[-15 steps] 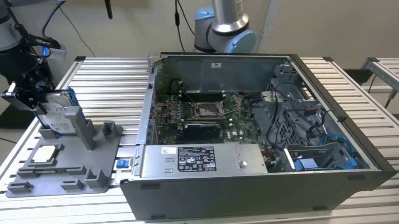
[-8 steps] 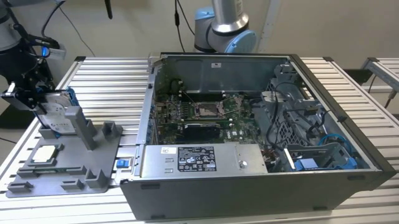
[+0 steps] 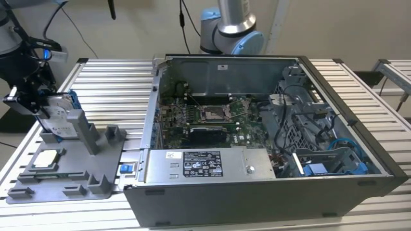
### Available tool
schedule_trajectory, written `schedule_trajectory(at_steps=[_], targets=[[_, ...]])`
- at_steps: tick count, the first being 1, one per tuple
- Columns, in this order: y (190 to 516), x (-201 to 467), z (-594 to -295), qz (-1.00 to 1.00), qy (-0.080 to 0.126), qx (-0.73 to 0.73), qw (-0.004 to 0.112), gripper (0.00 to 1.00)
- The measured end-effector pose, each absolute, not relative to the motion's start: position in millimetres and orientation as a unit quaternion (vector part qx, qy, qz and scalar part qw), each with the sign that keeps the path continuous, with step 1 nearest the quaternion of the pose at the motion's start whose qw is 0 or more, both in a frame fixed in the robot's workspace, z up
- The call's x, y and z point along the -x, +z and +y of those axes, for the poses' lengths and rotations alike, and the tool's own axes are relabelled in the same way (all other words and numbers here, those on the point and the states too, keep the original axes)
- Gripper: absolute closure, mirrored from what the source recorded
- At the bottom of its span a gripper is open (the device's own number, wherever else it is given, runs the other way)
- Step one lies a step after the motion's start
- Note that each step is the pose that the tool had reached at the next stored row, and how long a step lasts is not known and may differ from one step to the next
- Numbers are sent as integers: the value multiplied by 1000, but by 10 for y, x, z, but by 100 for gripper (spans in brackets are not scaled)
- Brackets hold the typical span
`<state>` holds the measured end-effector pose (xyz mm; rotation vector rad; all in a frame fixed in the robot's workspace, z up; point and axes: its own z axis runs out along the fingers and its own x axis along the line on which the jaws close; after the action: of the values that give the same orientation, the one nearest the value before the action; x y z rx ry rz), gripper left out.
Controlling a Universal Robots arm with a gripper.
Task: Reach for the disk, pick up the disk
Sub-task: 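Pick up the disk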
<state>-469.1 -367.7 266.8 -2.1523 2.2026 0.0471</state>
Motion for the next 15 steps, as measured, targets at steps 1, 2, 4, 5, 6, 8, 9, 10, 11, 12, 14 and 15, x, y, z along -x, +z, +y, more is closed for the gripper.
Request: schedule_trajectory(at_steps=[1,2,4,5,6,8,9,10,11,12,14,15], targets=[[2663,4691,-3677,715,15,698,31,0],[2656,4691,-3676,715,15,698,31,0],[2643,4692,-3676,715,16,698,32,0],[2637,4692,-3676,715,16,698,32,0],[2635,4692,-3677,715,16,698,32,0],[2629,4692,-3677,715,16,698,32,0],[2626,4692,-3677,715,16,698,32,0],[2624,4692,-3677,715,16,698,32,0],[2622,4692,-3677,715,16,698,32,0],[2620,4692,-3679,715,16,698,32,0],[2618,4692,-3686,715,16,698,32,0],[2617,4692,-3687,715,16,698,32,0]])
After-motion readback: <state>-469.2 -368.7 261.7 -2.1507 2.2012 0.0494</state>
